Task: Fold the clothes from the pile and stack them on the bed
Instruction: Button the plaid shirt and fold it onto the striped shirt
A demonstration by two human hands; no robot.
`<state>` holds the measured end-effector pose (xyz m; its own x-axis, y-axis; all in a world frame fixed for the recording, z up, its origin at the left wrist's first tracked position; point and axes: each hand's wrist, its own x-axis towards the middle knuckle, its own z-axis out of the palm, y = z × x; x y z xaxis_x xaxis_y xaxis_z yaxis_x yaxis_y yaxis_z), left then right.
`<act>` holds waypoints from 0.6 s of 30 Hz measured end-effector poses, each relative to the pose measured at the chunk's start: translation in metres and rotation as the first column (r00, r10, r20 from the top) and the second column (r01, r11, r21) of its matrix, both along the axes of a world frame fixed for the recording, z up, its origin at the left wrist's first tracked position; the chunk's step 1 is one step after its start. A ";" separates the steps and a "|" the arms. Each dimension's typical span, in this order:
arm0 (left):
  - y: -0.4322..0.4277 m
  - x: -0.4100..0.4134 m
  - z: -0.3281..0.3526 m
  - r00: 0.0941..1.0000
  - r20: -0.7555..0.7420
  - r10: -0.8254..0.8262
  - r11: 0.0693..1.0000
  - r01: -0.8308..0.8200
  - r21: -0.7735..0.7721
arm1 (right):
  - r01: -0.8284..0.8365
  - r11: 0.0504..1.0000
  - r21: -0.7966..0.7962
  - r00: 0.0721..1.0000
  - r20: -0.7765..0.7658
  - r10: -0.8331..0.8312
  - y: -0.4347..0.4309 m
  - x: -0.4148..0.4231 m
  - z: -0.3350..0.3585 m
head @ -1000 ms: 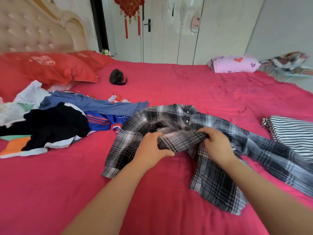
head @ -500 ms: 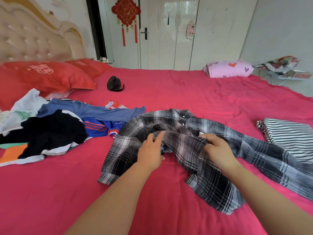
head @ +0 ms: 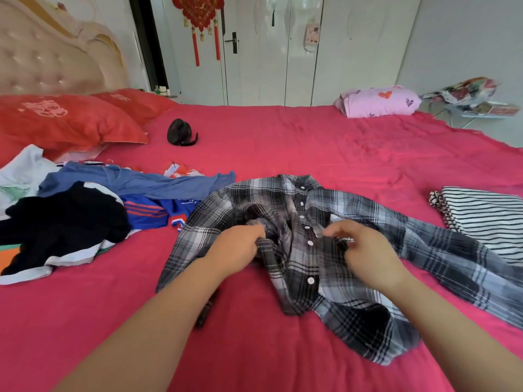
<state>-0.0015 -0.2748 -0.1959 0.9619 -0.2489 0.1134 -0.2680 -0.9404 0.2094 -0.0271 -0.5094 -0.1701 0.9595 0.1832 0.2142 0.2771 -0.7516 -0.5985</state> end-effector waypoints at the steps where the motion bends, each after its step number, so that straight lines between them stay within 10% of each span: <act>1: 0.002 -0.006 0.005 1.000 -0.008 0.006 1.000 -0.007 -0.031 | -0.007 1.000 0.021 1.000 0.031 0.007 0.008 -0.006 -0.001; 8: -0.010 -0.043 0.055 0.983 -0.004 0.186 0.918 -0.175 -0.357 | -0.162 0.984 0.073 0.986 0.048 0.159 0.063 -0.056 -0.021; 13: -0.025 -0.071 0.076 0.916 -0.399 0.046 0.319 -0.392 -0.863 | -0.004 0.968 0.249 0.987 -0.153 0.044 0.097 -0.073 -0.034; 18: -0.033 -0.081 0.092 0.914 -0.398 -0.074 0.077 -0.393 -0.916 | 0.161 0.890 0.428 0.983 -0.153 -0.105 0.120 -0.070 -0.025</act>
<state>-0.0829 -0.3074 -0.1038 0.9884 0.0229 -0.1504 0.1451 0.1551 0.9772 -0.0976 -0.3890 -0.1947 0.9919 -0.0325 0.1226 0.0967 -0.4314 -0.8970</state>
